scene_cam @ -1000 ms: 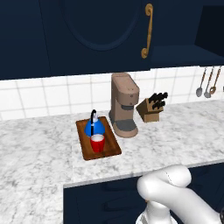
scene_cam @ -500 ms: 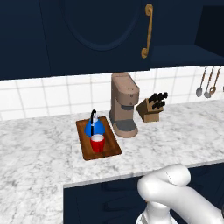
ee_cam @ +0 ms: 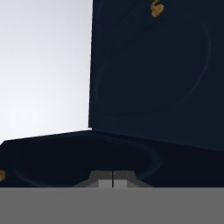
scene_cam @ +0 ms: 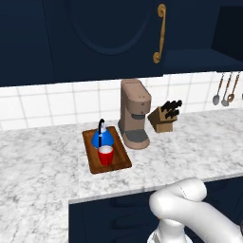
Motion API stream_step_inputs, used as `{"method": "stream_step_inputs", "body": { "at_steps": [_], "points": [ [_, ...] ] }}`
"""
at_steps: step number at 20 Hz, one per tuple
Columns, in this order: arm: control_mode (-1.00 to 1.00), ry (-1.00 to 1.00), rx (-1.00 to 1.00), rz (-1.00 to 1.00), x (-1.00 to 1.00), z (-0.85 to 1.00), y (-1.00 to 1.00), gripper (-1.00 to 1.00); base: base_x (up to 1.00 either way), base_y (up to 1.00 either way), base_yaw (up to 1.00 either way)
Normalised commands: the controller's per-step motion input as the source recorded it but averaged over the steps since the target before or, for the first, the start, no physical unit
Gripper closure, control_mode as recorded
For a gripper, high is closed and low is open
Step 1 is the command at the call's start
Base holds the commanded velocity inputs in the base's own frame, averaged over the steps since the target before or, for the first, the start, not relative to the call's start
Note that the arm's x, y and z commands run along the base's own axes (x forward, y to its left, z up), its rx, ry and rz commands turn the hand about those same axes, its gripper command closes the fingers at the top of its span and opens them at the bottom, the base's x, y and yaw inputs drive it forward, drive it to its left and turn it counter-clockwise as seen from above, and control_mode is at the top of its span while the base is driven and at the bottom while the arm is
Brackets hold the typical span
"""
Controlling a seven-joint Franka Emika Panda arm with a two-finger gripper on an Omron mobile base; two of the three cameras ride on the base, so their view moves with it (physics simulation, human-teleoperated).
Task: Pick the kettle from the counter and place it on the tray. Then pick the mug from the cabinet and place it on the tray. Then close the cabinet doors.
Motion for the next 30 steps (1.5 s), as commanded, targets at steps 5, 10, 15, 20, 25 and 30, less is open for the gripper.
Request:
{"method": "stream_step_inputs", "body": {
  "at_steps": [5, 10, 15, 20, 25, 30],
  "points": [
    [-1.0, 0.02, -0.19, 0.0, -0.02, 0.11, 0.03, 1.0, 0.0, 0.0, 0.0],
    [-1.0, 0.01, -0.29, 0.03, 0.0, 0.0, 0.06, 1.0, 0.0, 0.0, 0.0],
    [-1.0, -0.06, -0.14, 0.07, 0.0, 0.0, 0.03, 1.0, 0.0, 0.0, 0.0],
    [-1.0, -0.03, -0.14, 0.07, 0.0, 0.0, 0.14, 1.0, 0.0, 0.0, 0.0],
    [-1.0, -0.01, -0.13, 0.05, 0.0, 0.0, 0.29, 1.0, 0.0, 0.0, 0.0],
    [-1.0, -0.01, -0.08, 0.05, 0.0, 0.02, 0.23, 1.0, 0.0, 0.0, 0.0]
  ]
}}
